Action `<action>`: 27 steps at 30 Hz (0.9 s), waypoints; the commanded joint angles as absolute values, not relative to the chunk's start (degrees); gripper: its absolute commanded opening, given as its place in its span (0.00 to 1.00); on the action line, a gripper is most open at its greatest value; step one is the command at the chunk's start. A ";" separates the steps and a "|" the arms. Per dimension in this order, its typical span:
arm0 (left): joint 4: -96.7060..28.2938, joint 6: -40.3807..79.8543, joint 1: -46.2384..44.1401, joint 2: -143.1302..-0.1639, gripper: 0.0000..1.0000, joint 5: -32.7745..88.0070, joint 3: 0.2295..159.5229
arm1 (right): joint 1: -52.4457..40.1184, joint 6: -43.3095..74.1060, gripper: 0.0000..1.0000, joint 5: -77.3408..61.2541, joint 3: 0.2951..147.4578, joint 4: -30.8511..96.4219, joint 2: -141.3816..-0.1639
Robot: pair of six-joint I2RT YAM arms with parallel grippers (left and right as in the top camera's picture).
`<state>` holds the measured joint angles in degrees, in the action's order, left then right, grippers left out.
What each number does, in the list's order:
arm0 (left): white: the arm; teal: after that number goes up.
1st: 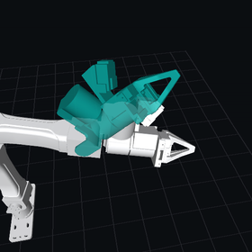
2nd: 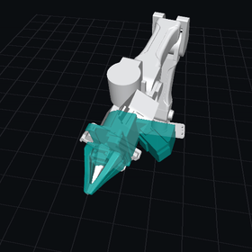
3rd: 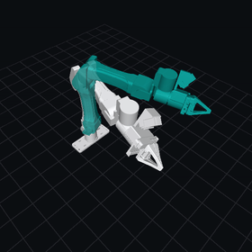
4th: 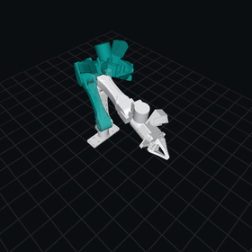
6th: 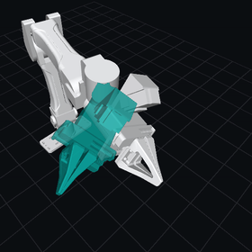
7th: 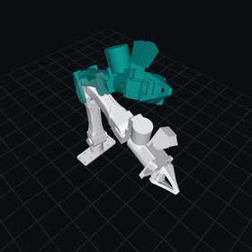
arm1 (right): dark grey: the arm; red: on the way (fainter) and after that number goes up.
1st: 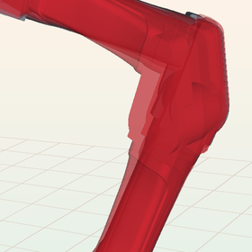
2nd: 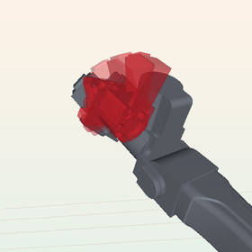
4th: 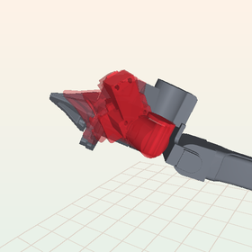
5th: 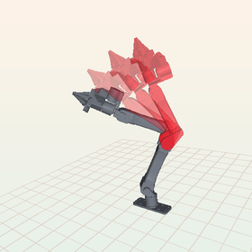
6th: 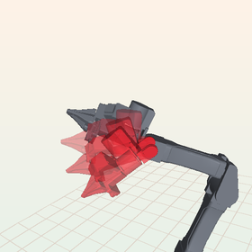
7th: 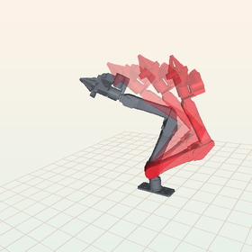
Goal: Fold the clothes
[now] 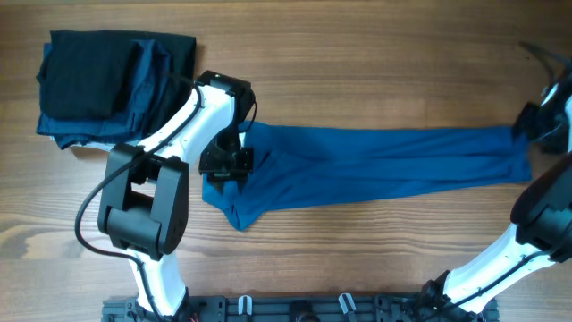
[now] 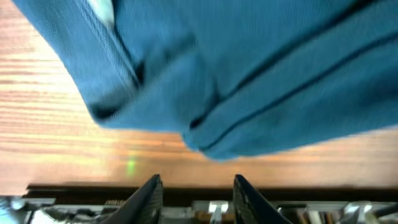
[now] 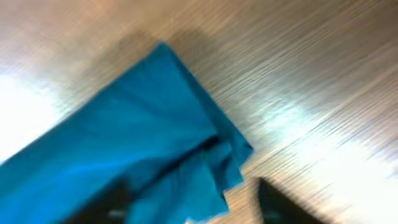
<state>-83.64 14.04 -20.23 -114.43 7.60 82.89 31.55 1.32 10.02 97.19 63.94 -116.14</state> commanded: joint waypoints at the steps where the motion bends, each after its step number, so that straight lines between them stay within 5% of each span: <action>1: -85.34 12.03 -20.01 -113.71 0.40 9.17 87.20 | 31.77 1.50 0.79 4.25 105.51 68.49 -115.18; 5: -84.44 14.15 -20.12 -113.56 0.41 9.43 94.08 | 31.73 -1.26 0.75 -7.14 109.49 73.34 -114.93; 7: -81.32 14.15 -20.47 -113.56 0.39 9.58 96.66 | 31.68 -1.98 0.66 -9.10 109.47 74.94 -114.96; 11: -71.05 14.15 -21.78 -113.91 0.09 10.02 96.57 | 31.57 -1.98 0.11 -9.08 106.76 74.91 -114.96; 12: -69.78 14.13 -22.11 -114.10 0.07 10.74 96.53 | 31.55 -1.98 0.06 -9.08 105.91 74.54 -114.96; 27: -59.46 13.96 -29.47 -119.61 0.04 13.32 96.12 | 31.31 0.67 0.04 -8.88 82.87 54.33 -114.96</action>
